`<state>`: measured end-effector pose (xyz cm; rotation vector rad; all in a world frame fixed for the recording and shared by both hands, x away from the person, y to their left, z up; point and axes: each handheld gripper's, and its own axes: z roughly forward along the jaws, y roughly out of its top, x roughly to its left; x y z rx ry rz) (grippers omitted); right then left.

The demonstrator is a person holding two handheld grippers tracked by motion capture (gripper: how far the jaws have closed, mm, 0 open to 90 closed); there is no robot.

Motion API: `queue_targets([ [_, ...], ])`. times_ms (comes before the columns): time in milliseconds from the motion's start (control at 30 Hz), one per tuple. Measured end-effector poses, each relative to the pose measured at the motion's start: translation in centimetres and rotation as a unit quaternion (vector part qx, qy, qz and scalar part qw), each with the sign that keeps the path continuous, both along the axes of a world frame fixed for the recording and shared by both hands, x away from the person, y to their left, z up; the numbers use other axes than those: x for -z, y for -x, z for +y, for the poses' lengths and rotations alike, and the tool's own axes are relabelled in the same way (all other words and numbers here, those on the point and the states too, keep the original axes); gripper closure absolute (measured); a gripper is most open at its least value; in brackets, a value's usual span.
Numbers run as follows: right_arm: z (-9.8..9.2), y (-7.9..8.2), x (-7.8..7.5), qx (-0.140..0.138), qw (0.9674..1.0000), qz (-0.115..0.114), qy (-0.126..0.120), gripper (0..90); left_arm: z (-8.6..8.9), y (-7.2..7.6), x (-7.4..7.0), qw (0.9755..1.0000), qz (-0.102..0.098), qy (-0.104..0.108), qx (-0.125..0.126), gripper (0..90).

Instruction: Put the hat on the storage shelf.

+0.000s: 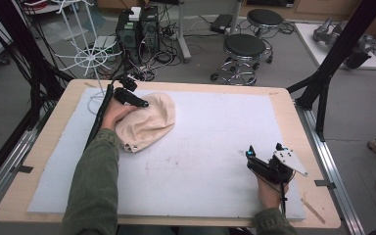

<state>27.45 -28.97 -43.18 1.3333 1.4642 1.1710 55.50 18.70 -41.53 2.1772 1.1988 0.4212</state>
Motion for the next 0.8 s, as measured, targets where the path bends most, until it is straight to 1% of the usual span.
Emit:
queue_targets([
  [33, 0.0, 0.0, 0.0, 0.000, 1.0000, 0.000, -0.001, 5.0, 0.0, 0.0, 0.1, 0.9999, 0.008, -0.004, 0.007, 32.4],
  [67, 0.0, 0.0, 0.0, 0.000, 1.0000, 0.000, -0.001, 5.0, -0.1, 0.0, 0.3, 0.9999, 0.011, 0.001, 0.009, 32.4],
  [100, -0.1, 0.0, 0.0, 0.001, 1.0000, -0.002, 0.001, 5.1, -0.1, -0.1, 0.5, 0.9999, 0.014, -0.002, 0.009, 32.4],
  [167, -0.1, 0.0, 0.0, 0.002, 1.0000, -0.002, -0.001, 5.1, -0.3, -0.1, 0.8, 0.9997, 0.023, 0.006, 0.010, 33.0],
  [233, -0.1, 0.0, 0.0, 0.003, 1.0000, -0.003, -0.002, 5.0, -0.3, -0.2, 1.0, 0.9996, 0.026, 0.005, 0.011, 33.0],
  [300, -0.1, 0.0, 0.0, 0.003, 1.0000, -0.002, -0.002, 5.0, -0.1, -0.2, 1.1, 0.9996, 0.025, -0.001, 0.017, 33.2],
  [333, -0.1, 0.0, 0.0, 0.003, 1.0000, -0.003, -0.003, 5.0, -0.1, -0.2, 1.1, 0.9995, 0.025, 0.002, 0.017, 33.5],
  [400, -0.2, 0.0, 0.0, 0.002, 1.0000, -0.002, -0.002, 5.0, -0.2, -0.1, 1.2, 0.9996, 0.020, 0.004, 0.018, 35.2],
  [433, -0.2, 0.0, 0.0, 0.003, 1.0000, -0.002, -0.001, 5.1, -0.3, 0.0, 1.3, 0.9997, 0.015, 0.007, 0.016, 37.5],
  [467, -0.2, 0.0, 0.0, 0.003, 1.0000, -0.002, -0.001, 5.1, -0.3, 0.1, 1.3, 0.9998, 0.012, 0.007, 0.014, 37.5],
  [500, -0.2, 0.0, 0.0, 0.003, 1.0000, -0.003, -0.003, 5.1, -0.3, 0.2, 1.4, 0.9999, 0.008, 0.004, 0.012, 41.0],
  [533, -0.2, 0.0, 0.0, 0.003, 1.0000, -0.003, -0.003, 5.1, -0.4, 0.3, 1.4, 0.9999, 0.003, 0.005, 0.009, 41.0],
  [567, -0.2, 0.0, -0.1, 0.004, 1.0000, -0.004, -0.005, 5.1, -0.5, 0.4, 1.4, 1.0000, -0.001, -0.002, 0.008, 47.3],
  [600, -0.2, 0.0, -0.1, 0.004, 1.0000, -0.004, -0.005, 5.1, -0.6, 0.5, 1.3, 0.9999, -0.007, -0.013, 0.008, 47.3],
  [633, -0.2, 0.0, -0.1, 0.004, 1.0000, -0.005, -0.004, 5.1, -0.6, 0.5, 1.3, 0.9998, -0.011, -0.017, 0.008, 54.8],
  [667, -0.2, 0.0, -0.1, 0.004, 1.0000, -0.005, -0.004, 5.1, -0.6, 0.6, 1.2, 0.9995, -0.018, -0.026, 0.009, 54.8],
  [700, -0.2, 0.0, 0.0, 0.004, 1.0000, -0.004, -0.006, 5.1, -0.5, 0.7, 1.1, 0.9991, -0.025, -0.033, 0.007, 64.4],
  [733, -0.2, 0.0, 0.0, 0.004, 1.0000, -0.004, -0.006, 5.1, -0.5, 0.8, 1.1, 0.9989, -0.028, -0.035, 0.010, 64.4],
  [767, -0.2, -0.1, 0.0, 0.004, 1.0000, -0.002, -0.005, 5.1, -0.6, 0.8, 1.0, 0.9986, -0.031, -0.040, 0.011, 68.9],
  [800, -0.2, -0.1, 0.0, 0.004, 1.0000, -0.002, -0.005, 5.1, -0.7, 0.9, 0.9, 0.9982, -0.036, -0.048, 0.011, 68.9],
])
